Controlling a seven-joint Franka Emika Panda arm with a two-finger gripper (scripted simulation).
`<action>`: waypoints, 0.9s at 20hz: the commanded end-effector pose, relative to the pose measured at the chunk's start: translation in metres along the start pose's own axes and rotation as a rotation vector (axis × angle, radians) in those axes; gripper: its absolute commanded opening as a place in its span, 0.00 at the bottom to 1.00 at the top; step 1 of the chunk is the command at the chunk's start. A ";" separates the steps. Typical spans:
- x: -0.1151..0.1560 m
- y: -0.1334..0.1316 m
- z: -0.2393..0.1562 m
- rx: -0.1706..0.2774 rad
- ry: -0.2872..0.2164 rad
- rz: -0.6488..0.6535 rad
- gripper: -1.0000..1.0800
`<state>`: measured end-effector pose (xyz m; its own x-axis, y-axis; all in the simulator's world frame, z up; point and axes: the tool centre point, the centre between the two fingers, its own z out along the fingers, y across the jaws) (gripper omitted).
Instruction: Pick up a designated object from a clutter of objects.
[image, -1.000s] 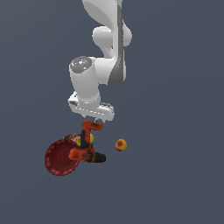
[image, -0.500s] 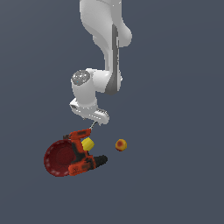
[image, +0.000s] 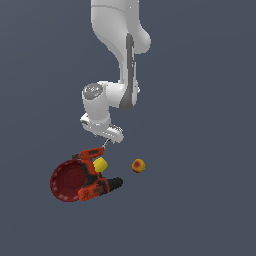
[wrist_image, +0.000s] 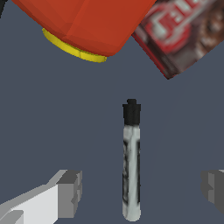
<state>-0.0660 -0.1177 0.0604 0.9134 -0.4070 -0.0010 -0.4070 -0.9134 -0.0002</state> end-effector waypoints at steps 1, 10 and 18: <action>0.000 0.000 0.002 0.000 0.000 0.000 0.96; -0.001 0.000 0.035 0.000 0.000 0.001 0.96; -0.001 0.001 0.051 0.000 0.001 0.002 0.96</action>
<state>-0.0676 -0.1177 0.0108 0.9126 -0.4088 -0.0013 -0.4088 -0.9126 0.0002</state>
